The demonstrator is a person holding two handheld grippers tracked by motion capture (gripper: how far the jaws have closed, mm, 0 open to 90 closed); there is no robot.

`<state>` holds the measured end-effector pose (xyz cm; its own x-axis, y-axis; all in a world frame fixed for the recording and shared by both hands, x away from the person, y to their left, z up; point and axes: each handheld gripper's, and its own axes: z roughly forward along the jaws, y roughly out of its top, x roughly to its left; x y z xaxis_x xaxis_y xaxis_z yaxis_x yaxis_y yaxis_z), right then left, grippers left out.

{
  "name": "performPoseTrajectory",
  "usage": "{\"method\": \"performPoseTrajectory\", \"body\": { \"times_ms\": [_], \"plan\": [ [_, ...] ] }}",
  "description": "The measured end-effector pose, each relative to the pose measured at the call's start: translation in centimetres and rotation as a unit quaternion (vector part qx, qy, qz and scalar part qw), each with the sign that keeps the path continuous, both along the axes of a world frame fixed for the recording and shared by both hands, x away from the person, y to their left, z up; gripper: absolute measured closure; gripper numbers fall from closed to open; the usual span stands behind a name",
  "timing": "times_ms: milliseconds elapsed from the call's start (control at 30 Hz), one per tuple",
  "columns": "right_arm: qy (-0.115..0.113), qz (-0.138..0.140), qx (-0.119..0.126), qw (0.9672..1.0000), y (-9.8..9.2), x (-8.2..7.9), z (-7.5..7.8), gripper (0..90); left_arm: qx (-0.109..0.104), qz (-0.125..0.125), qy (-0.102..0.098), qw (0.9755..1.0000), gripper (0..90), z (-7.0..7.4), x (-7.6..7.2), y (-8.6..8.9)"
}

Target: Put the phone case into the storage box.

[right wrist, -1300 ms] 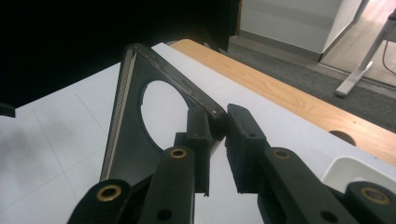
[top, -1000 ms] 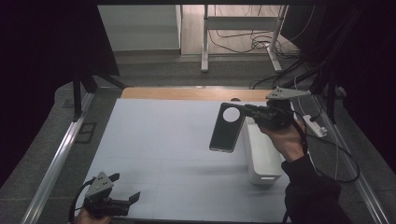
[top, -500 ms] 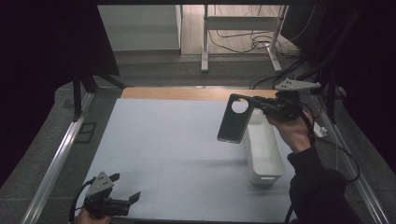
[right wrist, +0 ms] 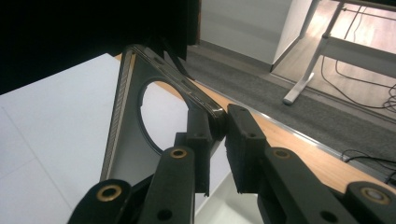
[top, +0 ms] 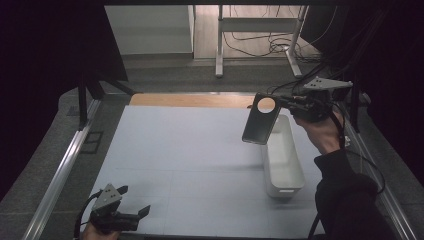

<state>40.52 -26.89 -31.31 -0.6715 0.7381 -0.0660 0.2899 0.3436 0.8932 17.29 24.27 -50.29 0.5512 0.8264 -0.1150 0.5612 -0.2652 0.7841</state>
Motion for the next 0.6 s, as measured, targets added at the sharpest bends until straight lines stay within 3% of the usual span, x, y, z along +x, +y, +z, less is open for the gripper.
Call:
{"method": "performPoseTrajectory", "body": {
  "times_ms": [600],
  "plan": [
    [-0.019, -0.023, -0.018, 0.9994, -2.2, 2.2, 0.5, 79.2, 0.004, 0.001, 0.003, 1.0000, 0.0, 0.0, 0.1, -0.1]
  ]
}}
